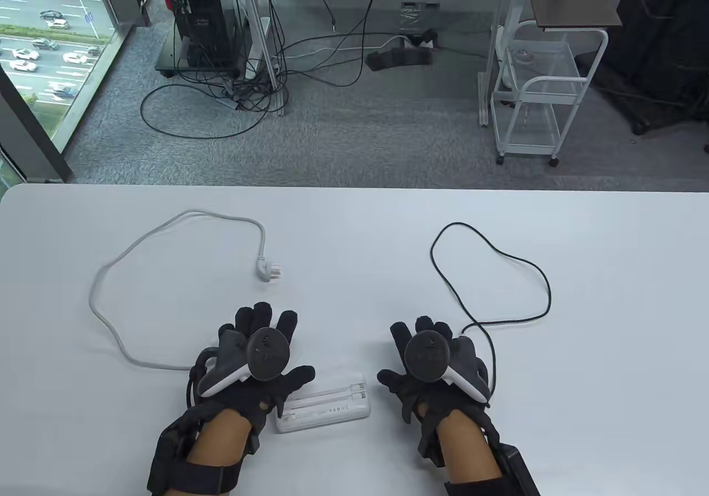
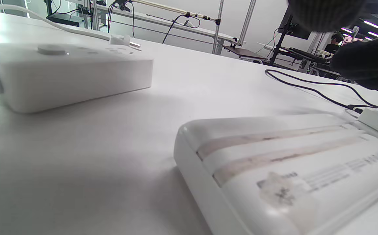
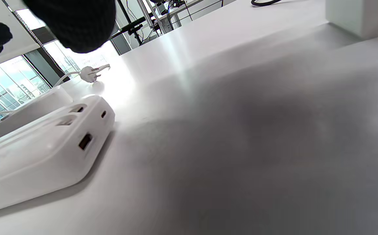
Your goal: Charge the battery pack
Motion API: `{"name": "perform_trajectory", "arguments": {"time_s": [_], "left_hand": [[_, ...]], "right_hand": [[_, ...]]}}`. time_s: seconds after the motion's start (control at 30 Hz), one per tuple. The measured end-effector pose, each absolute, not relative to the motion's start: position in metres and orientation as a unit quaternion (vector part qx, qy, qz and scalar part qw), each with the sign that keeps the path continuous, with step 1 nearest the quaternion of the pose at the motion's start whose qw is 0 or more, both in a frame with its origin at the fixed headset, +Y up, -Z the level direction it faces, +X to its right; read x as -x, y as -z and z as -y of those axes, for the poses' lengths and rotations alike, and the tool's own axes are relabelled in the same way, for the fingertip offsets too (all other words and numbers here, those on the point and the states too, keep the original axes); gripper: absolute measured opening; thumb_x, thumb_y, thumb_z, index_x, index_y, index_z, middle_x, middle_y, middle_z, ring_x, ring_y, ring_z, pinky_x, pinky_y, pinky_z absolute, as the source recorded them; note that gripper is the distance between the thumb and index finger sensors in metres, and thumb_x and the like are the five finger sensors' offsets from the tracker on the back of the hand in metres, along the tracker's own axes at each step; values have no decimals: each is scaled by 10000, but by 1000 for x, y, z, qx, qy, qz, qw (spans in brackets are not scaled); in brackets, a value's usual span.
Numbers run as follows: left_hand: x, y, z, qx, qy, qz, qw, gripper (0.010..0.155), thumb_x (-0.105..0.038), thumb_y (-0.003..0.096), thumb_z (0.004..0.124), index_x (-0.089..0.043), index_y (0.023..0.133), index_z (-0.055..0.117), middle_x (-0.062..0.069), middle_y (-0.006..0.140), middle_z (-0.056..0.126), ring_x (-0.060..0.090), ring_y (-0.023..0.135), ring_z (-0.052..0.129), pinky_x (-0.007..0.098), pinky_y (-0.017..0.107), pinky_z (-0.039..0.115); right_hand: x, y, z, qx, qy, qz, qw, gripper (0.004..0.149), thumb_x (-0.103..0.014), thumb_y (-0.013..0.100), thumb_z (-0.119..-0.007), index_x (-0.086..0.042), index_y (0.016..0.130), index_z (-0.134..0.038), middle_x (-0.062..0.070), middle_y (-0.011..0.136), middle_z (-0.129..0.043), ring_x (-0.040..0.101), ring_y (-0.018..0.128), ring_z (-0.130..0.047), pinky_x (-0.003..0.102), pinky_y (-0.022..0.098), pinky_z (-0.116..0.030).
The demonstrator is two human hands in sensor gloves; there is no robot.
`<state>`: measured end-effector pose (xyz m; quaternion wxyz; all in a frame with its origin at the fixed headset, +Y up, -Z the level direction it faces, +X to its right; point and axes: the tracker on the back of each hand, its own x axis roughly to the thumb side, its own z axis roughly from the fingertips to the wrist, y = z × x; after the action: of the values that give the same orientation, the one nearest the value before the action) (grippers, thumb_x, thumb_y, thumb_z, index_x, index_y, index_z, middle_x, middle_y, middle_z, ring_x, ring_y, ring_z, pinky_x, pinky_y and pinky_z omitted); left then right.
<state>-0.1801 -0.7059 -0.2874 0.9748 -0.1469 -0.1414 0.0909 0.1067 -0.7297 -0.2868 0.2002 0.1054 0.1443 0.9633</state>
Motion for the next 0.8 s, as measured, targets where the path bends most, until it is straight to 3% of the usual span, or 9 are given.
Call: {"name": "perform_trajectory", "arguments": {"time_s": [0.8], "left_hand": [[189,288,700,130,-95,124,979,1011,-729,476,626,-189,1185,147,291,1167,45,570,1034,147,761,673,217]], "right_hand": [[-108,285,727,-109,-965,-139,197,840,-511,477,-732,-204,1102,-262,294,1139,-126,648,993,-164,844,592,-130]]}}
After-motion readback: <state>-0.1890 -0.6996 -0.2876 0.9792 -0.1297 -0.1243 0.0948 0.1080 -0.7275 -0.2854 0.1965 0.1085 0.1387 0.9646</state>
